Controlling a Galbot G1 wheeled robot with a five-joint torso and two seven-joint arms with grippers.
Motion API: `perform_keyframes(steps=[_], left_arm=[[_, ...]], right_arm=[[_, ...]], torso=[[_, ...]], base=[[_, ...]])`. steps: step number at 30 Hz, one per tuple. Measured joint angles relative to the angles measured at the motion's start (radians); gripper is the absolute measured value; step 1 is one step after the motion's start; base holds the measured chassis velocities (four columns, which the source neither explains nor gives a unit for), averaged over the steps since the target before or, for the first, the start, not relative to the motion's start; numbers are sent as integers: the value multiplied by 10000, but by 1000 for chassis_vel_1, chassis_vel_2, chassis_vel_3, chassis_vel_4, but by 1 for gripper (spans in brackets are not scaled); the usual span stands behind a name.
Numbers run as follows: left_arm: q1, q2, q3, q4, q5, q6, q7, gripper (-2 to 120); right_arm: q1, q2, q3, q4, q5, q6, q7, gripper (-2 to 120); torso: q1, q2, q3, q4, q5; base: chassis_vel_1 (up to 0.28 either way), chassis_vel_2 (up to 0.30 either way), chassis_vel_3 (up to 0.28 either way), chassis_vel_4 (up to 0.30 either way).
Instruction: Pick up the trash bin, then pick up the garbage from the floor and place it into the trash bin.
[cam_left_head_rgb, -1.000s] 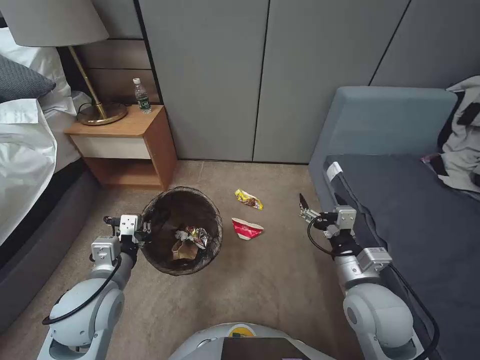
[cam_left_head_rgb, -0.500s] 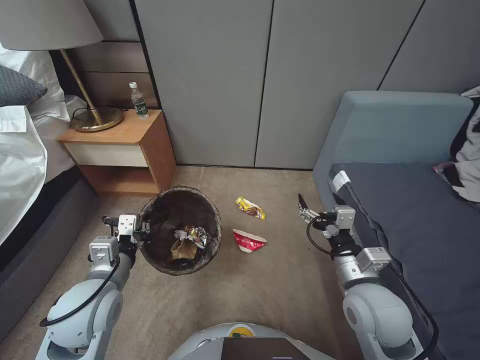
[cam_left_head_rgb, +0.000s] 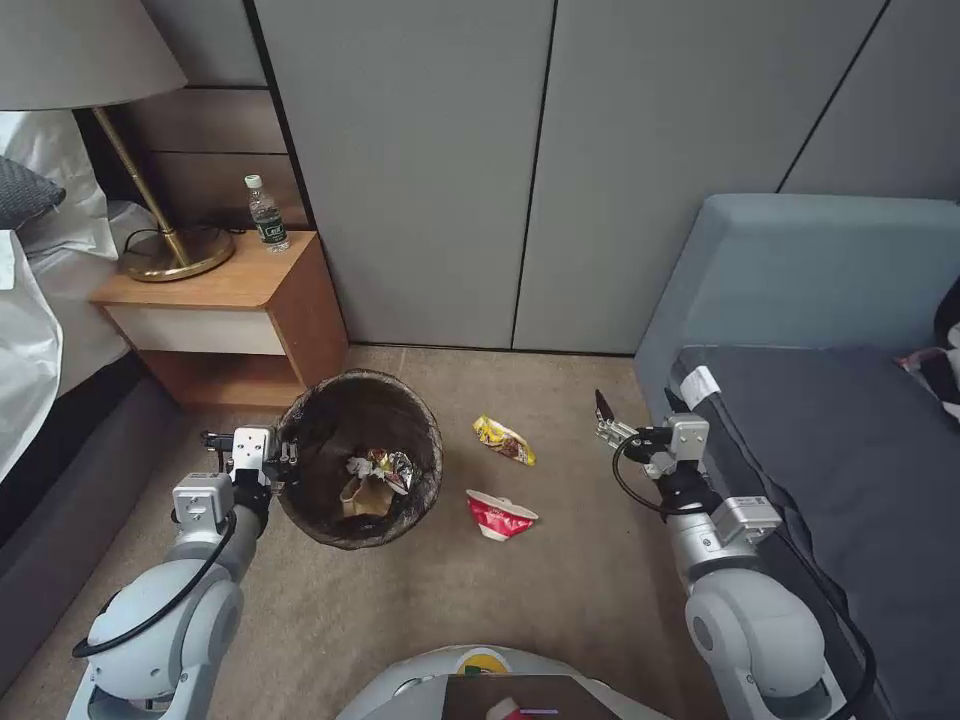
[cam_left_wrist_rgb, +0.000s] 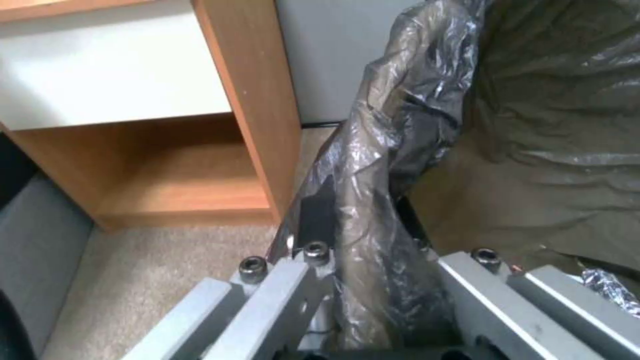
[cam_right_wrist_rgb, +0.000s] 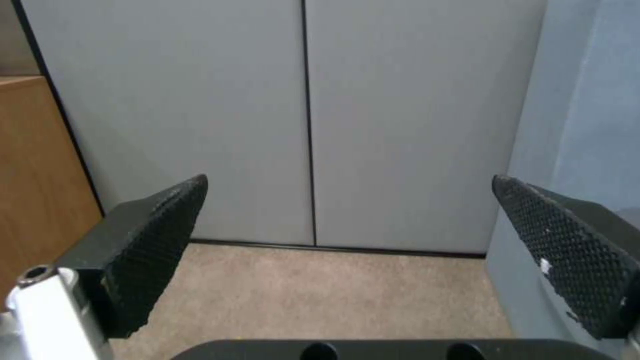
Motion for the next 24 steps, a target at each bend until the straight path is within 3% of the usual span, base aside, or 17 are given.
perform_keyframes(steps=[11, 16, 18, 22, 24], left_arm=[[78, 75, -140, -241, -119, 58, -17, 3], [218, 53, -109, -362, -114, 81, -63, 3], [340, 38, -94, -497, -98, 91, -88, 3], [406, 11, -93, -663, -93, 140, -120, 3], [408, 5, -93, -674, -93, 144, -125, 3]], right_arm=[[195, -452, -12, -253, 127, -99, -210, 100], [578, -910, 43, -538, 335, -482, -1063, 100], [891, -1344, 30, -709, 551, -1178, -1959, 100], [1387, -2264, -470, -1126, 781, -1376, -2184, 100], [1421, -2328, -498, -1159, 800, -1383, -2186, 100]], torso=[[-1, 0, -1, 0, 0], [0, 0, -1, 3, 1], [-1, 0, -2, 2, 2], [-1, 0, -1, 2, 3], [-1, 0, -1, 3, 3]], base=[[0, 0, 0, 0], [0, 0, 0, 0], [0, 0, 0, 0], [0, 0, 0, 0], [0, 0, 0, 0]])
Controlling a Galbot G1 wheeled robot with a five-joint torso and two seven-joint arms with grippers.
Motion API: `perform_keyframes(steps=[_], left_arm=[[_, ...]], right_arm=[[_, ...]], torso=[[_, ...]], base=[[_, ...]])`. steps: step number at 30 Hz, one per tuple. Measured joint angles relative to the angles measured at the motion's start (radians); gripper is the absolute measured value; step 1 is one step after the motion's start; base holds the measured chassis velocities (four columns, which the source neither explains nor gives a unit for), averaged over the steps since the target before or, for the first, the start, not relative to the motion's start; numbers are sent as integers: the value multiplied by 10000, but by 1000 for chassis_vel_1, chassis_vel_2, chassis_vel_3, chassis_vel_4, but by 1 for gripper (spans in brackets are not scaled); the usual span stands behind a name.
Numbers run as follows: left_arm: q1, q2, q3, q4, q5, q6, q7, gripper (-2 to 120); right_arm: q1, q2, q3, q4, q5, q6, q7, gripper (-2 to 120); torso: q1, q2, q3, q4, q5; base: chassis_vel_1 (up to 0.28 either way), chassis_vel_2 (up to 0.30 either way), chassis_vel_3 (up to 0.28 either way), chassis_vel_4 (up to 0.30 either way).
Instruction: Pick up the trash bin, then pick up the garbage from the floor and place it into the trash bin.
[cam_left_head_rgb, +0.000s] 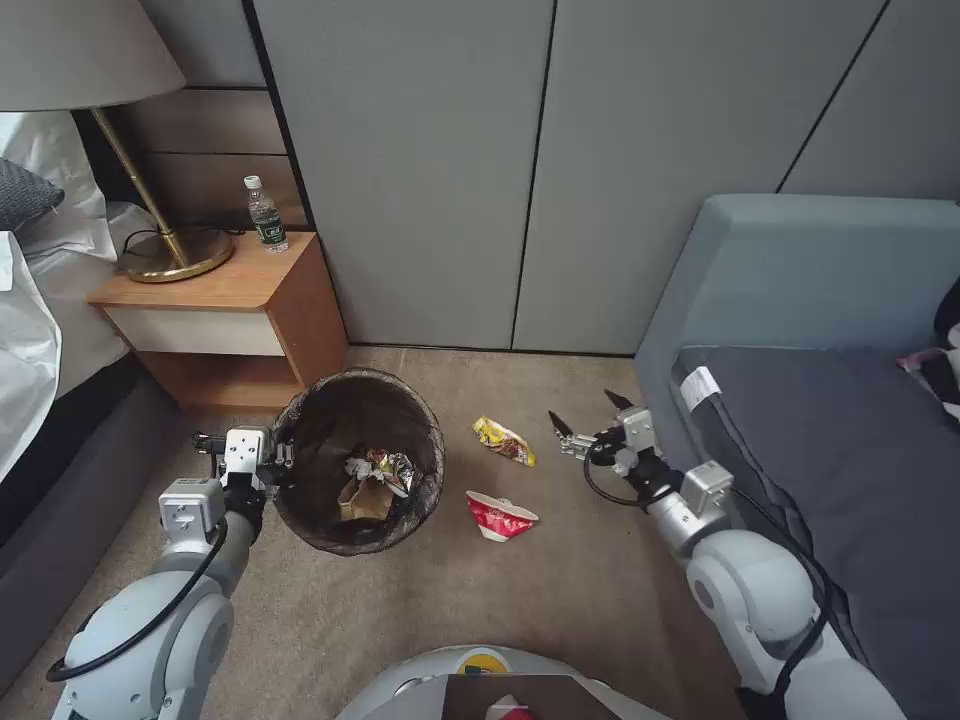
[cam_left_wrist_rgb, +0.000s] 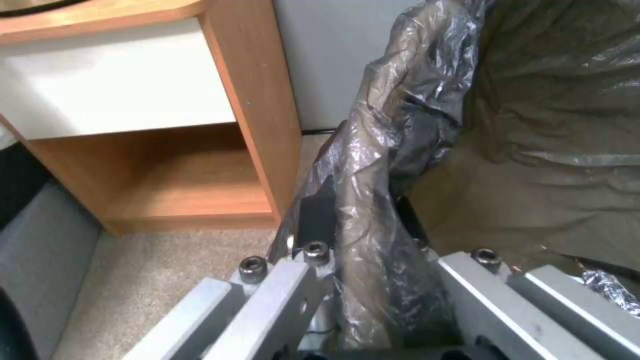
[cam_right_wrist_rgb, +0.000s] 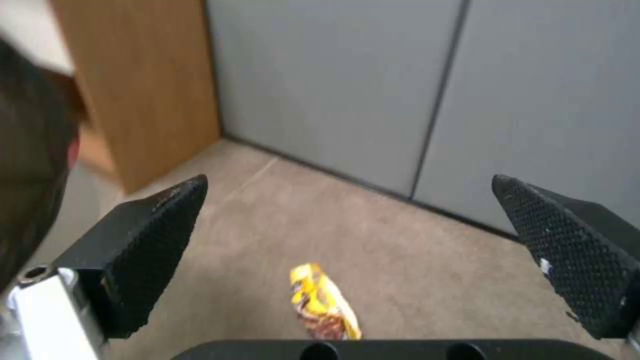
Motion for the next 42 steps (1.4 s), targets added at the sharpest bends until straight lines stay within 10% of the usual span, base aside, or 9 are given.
perform_keyframes(steps=[9, 42], left_arm=[[243, -189, -23, -123, 43, 115, -92, 3], [542, -421, 152, -120, 634, 92, -50, 3]], right_arm=[[1283, -1773, -1681, -1641, 904, -506, -144, 100], [3064, -1717, -4237, -5805, -824, 170, -1714, 100]], torso=[[0, 0, 1, -2, 0], [0, 0, 1, -3, -2]], base=[[0, 0, 0, 0], [0, 0, 0, 0]])
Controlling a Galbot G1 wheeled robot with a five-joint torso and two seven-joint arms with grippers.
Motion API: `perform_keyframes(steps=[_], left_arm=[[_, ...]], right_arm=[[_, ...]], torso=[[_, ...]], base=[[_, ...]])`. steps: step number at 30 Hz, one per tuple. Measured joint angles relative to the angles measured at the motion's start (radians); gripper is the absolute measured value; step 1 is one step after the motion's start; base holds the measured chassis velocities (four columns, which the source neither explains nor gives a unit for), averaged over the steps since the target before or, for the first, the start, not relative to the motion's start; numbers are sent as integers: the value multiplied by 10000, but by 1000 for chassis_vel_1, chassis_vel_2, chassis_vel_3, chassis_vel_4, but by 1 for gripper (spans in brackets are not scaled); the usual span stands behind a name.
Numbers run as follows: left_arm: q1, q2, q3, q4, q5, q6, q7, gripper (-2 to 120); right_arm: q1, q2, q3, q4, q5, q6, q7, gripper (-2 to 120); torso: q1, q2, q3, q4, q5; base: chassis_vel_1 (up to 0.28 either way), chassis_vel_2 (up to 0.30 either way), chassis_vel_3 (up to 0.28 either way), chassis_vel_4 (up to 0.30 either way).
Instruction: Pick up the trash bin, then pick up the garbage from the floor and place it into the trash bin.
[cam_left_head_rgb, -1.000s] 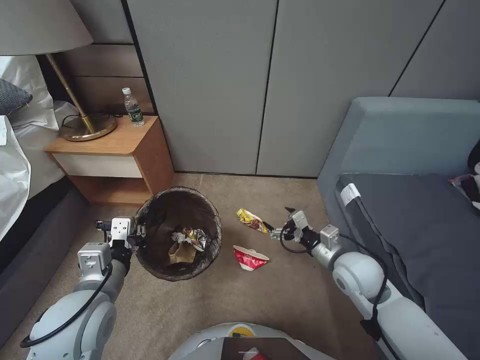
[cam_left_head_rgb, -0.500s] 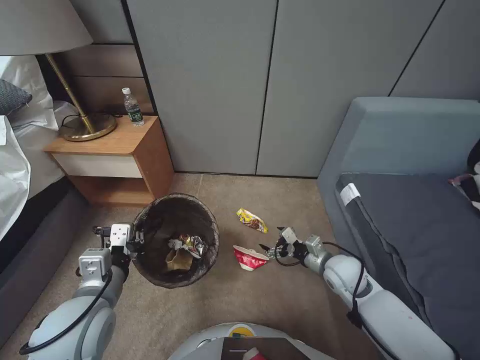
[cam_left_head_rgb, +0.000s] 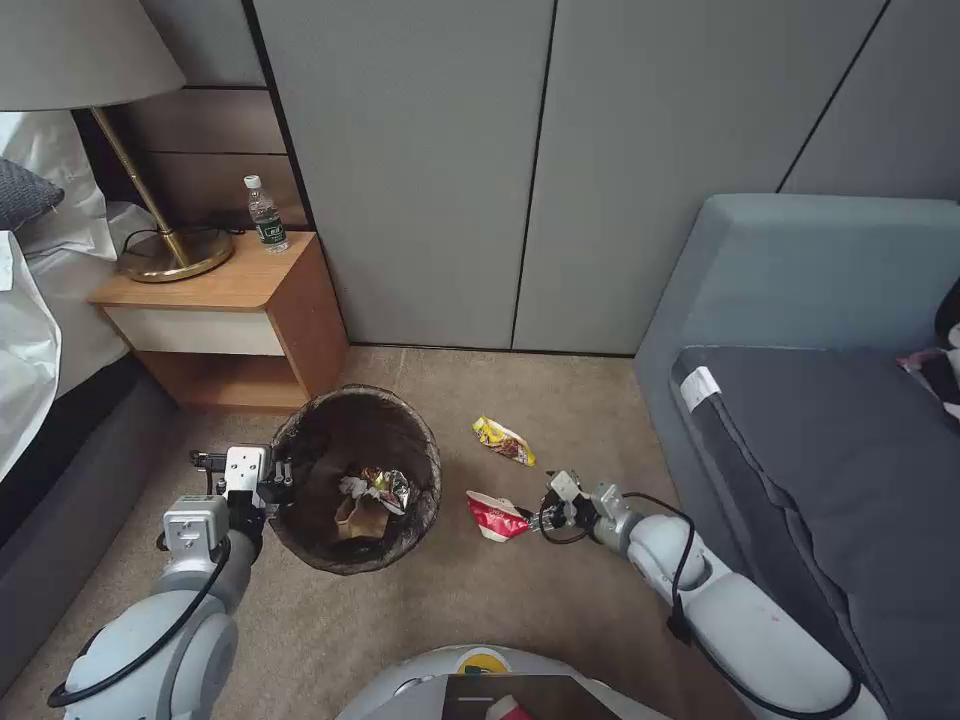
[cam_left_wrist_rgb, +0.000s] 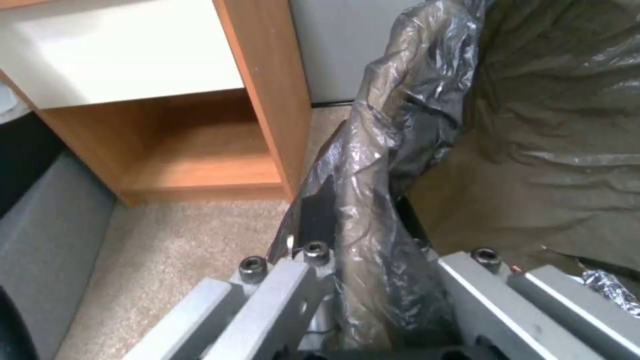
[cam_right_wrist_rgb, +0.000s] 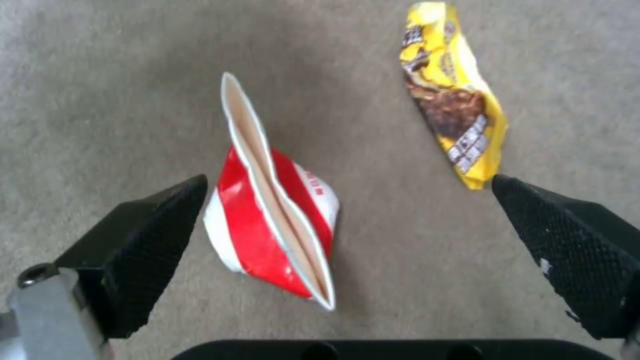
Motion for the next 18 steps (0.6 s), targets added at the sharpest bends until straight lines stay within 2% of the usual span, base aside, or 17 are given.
perform_keyframes(steps=[7, 18], left_arm=[[-66, -5, 8, 2, 35, -11, 15, 3], [-276, 6, 23, 11, 45, -36, 23, 3]], right_arm=[[376, 273, -441, -712, -213, 152, 1, 100], [1406, 1108, -1318, -2309, -469, 384, 5, 100]], torso=[[0, 0, 0, 1, 0], [0, 0, 0, 2, -2]], base=[[0, 0, 0, 0], [0, 0, 0, 0]])
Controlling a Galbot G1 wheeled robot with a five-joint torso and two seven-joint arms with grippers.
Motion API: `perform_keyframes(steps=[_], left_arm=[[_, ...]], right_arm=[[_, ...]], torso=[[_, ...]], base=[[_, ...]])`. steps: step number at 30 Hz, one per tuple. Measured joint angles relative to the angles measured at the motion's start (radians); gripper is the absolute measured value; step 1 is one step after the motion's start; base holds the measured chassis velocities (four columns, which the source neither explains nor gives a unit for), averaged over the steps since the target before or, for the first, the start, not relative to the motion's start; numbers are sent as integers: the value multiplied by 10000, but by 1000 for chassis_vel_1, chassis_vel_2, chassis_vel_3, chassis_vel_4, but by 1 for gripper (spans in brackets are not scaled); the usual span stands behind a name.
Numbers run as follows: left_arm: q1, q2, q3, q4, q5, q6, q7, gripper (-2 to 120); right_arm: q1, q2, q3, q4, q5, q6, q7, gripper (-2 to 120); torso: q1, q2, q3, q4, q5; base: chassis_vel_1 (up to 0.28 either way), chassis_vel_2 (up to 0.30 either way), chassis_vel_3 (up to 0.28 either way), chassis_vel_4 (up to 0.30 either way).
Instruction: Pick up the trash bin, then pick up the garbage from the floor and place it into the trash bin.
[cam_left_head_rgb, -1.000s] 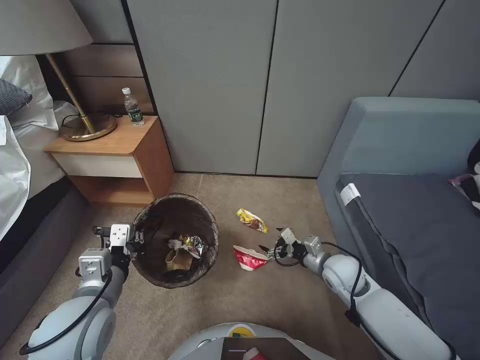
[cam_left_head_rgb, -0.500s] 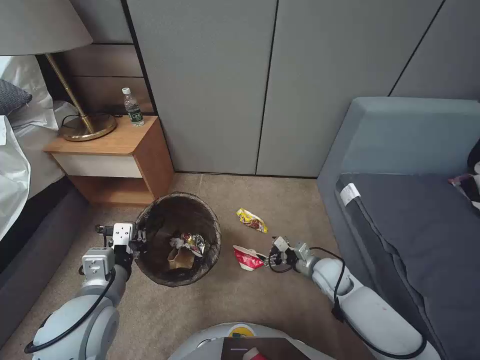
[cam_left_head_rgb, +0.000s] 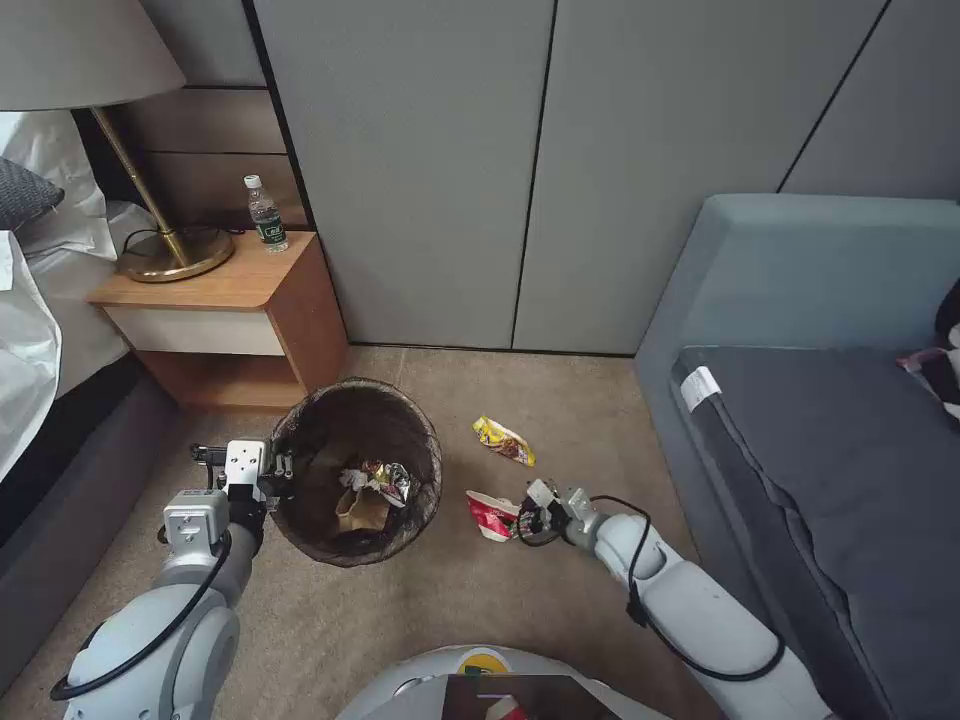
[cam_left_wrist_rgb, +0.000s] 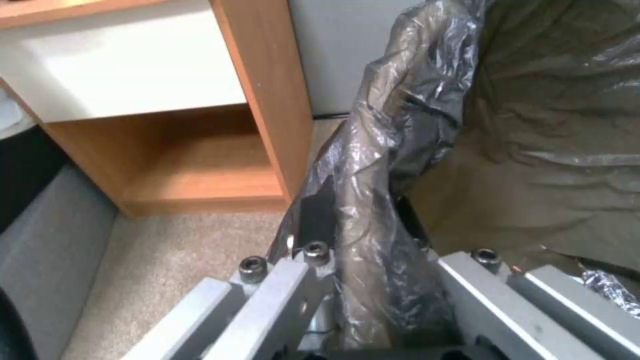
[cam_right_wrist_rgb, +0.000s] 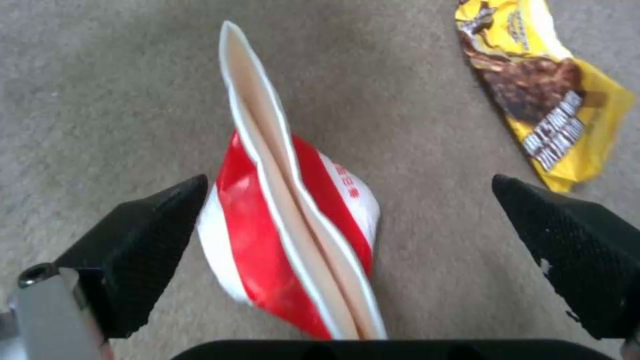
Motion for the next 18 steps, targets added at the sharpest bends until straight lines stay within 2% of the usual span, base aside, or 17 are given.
perform_keyframes(steps=[9, 18], left_arm=[[-133, -6, 124, 215, 66, -52, 6, 3], [-230, -24, 292, 368, 85, -62, 7, 3]], right_arm=[[232, 305, -217, -537, -33, 179, -8, 99], [169, 555, -233, -865, -122, 332, -63, 68]], torso=[[0, 0, 0, -1, 0], [0, 0, 0, -1, 1]], base=[[0, 0, 0, 0], [0, 0, 0, 0]])
